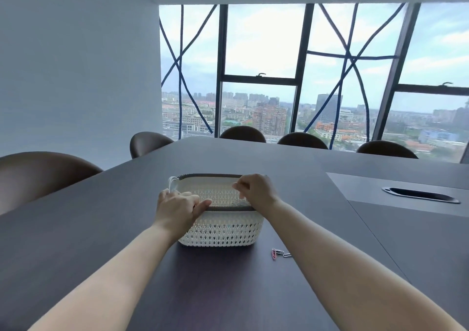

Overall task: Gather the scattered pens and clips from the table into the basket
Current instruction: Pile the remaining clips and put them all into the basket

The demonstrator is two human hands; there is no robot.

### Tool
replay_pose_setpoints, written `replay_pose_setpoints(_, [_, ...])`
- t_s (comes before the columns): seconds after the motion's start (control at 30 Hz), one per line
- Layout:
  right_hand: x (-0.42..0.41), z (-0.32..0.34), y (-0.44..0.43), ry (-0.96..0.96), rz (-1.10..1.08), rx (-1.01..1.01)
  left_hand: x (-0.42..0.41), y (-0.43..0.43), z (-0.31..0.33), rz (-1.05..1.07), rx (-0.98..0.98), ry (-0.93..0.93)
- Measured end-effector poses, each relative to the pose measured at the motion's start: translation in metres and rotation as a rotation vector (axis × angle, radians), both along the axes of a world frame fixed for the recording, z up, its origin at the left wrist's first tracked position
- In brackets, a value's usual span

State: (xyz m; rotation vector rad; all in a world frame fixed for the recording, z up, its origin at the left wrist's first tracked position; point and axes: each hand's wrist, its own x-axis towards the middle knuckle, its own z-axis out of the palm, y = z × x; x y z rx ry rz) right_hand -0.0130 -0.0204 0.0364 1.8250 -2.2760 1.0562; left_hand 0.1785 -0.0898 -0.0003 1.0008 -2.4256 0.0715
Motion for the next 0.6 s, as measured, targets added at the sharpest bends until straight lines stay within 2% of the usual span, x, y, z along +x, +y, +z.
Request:
replay_pose_setpoints(0.13, [-0.005,-0.004,0.018,-0.087,0.008,-0.051,0.0,0.005,0.005,0.035,-0.002,-0.063])
replay_pose_setpoints(0.2, [-0.013,-0.006,0.033,-0.041,0.021,-0.103,-0.001,0.009,0.003,0.085,0.011,-0.031])
replay_pose_setpoints(0.23, [-0.019,-0.008,0.043,0.01,0.005,-0.14,-0.004,0.013,0.0,0.082,-0.033,0.042])
replay_pose_setpoints(0.3, [-0.038,-0.016,0.067,0.081,-0.057,-0.197,-0.018,0.025,-0.01,0.003,-0.266,0.191])
replay_pose_setpoints(0.33, [-0.05,-0.023,0.08,0.088,-0.095,-0.194,-0.029,0.034,-0.015,-0.067,-0.376,0.249])
replay_pose_setpoints(0.4, [-0.074,-0.039,0.108,0.066,-0.163,-0.131,-0.057,0.054,-0.026,-0.255,-0.46,0.278])
replay_pose_setpoints(0.5, [-0.109,-0.061,0.151,0.042,-0.261,0.037,-0.101,0.086,-0.04,-0.493,-0.403,0.119])
replay_pose_setpoints(0.57, [-0.129,-0.075,0.179,0.035,-0.326,0.194,-0.125,0.098,-0.051,-0.514,-0.22,-0.103])
replay_pose_setpoints(0.6, [-0.137,-0.081,0.191,0.014,-0.349,0.296,-0.134,0.1,-0.058,-0.489,-0.043,-0.225])
